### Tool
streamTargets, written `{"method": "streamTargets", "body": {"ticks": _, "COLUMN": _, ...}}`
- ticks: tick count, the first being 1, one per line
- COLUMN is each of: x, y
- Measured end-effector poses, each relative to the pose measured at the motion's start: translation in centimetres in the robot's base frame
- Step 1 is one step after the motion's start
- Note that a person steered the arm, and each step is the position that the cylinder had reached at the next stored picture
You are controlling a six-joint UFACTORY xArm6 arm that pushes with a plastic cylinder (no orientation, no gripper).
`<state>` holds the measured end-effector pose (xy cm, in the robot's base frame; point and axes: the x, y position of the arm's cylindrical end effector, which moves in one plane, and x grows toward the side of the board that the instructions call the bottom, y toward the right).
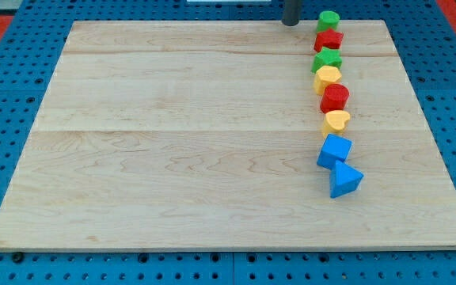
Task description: Move the arm to the top right of the board
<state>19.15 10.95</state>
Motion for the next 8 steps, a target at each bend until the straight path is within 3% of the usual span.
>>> {"method": "streamTargets", "body": {"ticks": 2, "x": 0.6, "y": 0.3}}
{"method": "streamTargets", "body": {"ticks": 4, "x": 4.3, "y": -1.4}}
{"method": "streamTargets", "body": {"ticks": 5, "x": 0.6, "y": -1.4}}
{"method": "streamTargets", "body": {"ticks": 8, "x": 0.0, "y": -0.5}}
